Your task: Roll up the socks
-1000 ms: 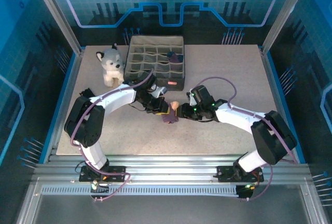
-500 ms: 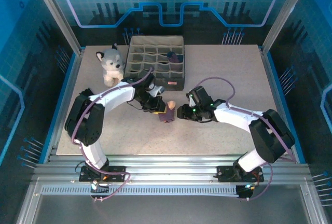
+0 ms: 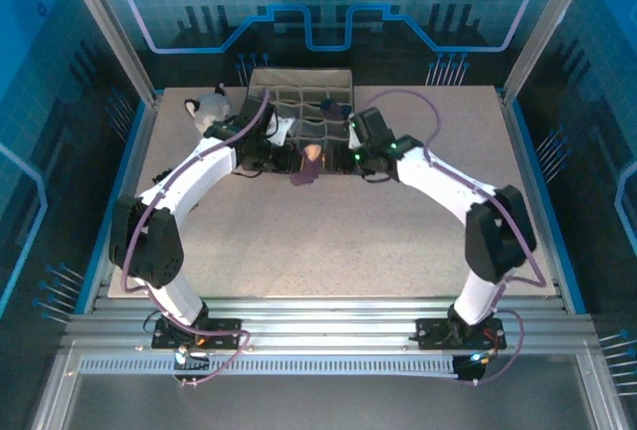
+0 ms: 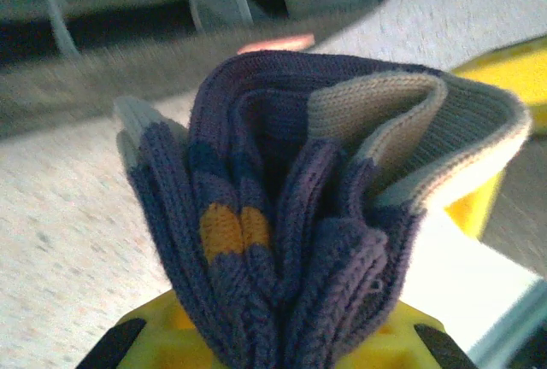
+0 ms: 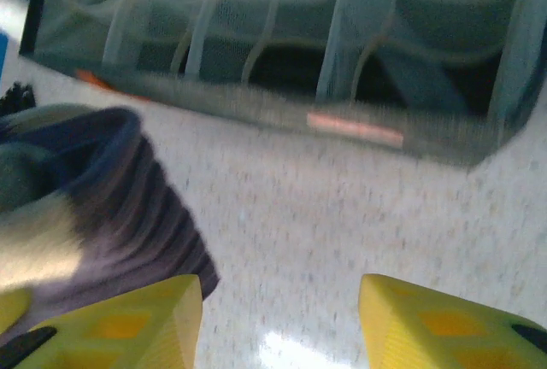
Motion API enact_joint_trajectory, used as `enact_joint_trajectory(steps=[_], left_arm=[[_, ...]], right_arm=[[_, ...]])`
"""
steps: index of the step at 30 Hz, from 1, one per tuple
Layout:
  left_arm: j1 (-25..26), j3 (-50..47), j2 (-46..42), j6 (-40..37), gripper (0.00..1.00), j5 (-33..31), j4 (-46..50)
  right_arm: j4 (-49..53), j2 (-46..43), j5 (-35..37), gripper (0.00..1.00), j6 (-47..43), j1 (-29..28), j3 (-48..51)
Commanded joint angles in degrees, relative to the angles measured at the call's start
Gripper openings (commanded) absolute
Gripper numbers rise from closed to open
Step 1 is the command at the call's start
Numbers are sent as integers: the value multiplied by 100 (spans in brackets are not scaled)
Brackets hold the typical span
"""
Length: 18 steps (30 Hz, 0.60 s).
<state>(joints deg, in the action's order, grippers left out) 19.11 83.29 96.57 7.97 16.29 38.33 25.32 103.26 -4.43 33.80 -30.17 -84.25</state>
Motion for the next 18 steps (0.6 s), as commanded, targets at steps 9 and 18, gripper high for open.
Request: enact_joint_trajectory(steps=[9, 18], left_arm=[[-92, 1715, 682, -828, 0, -1350, -687], [71, 2483, 1809, -922, 0, -960, -1350]], right_arm=[[2215, 2415, 672, 52, -752, 537, -4017], [1962, 2405, 527, 51, -645, 766, -3561]])
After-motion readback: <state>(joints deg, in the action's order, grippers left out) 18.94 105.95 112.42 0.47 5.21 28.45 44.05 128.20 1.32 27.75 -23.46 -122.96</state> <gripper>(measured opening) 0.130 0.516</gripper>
